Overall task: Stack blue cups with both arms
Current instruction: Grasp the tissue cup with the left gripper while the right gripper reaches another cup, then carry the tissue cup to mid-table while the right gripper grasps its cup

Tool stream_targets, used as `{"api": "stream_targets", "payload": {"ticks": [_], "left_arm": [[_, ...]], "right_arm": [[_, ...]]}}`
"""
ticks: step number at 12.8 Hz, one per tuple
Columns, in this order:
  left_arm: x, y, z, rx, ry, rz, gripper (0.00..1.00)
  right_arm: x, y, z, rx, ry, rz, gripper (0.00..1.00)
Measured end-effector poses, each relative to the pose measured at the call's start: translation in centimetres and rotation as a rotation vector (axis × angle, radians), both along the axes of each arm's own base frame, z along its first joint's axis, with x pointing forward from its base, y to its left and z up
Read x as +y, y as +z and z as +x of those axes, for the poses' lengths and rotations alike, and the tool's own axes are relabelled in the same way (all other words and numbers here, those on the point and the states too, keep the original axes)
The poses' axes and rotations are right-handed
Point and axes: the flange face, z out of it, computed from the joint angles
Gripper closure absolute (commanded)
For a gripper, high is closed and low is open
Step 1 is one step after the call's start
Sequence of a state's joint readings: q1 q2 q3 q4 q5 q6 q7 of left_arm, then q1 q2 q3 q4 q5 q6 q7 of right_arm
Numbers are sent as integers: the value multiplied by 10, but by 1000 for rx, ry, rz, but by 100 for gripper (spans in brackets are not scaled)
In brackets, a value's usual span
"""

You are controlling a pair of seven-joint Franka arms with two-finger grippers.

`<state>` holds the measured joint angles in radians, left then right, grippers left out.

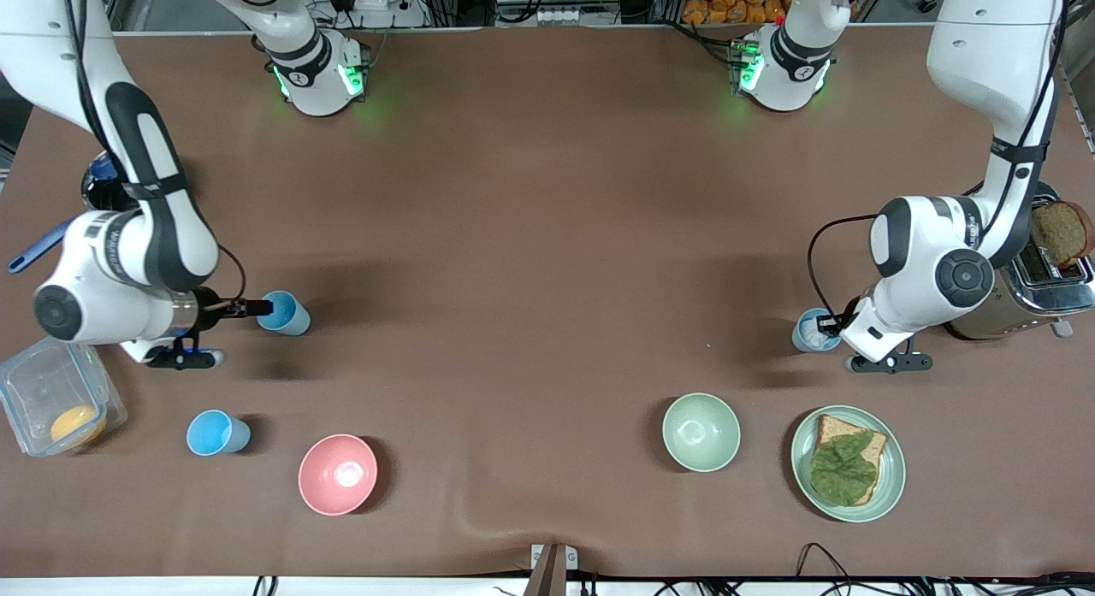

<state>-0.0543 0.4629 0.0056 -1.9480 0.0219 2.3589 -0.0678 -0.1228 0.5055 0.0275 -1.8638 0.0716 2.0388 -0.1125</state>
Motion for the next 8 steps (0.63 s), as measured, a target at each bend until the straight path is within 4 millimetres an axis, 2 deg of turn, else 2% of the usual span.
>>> {"api": "stream_targets", "payload": {"ticks": [1, 2, 4, 5, 8], "left_arm": [[-10, 3, 1, -6, -15, -8, 100], [-29, 9, 0, -13, -41, -23, 100], [-68, 22, -3, -21, -69, -54, 100], [-98, 29, -9, -17, -64, -73, 100], [-218, 45, -46, 7, -6, -135, 100]], "right_arm": [[2, -6, -3, 4, 1, 0, 52], [2, -8, -5, 8, 1, 1, 99], [2, -9, -5, 12, -35, -10, 100], [2, -9, -5, 14, -56, -17, 100], [4, -8, -5, 17, -74, -22, 100]]}}
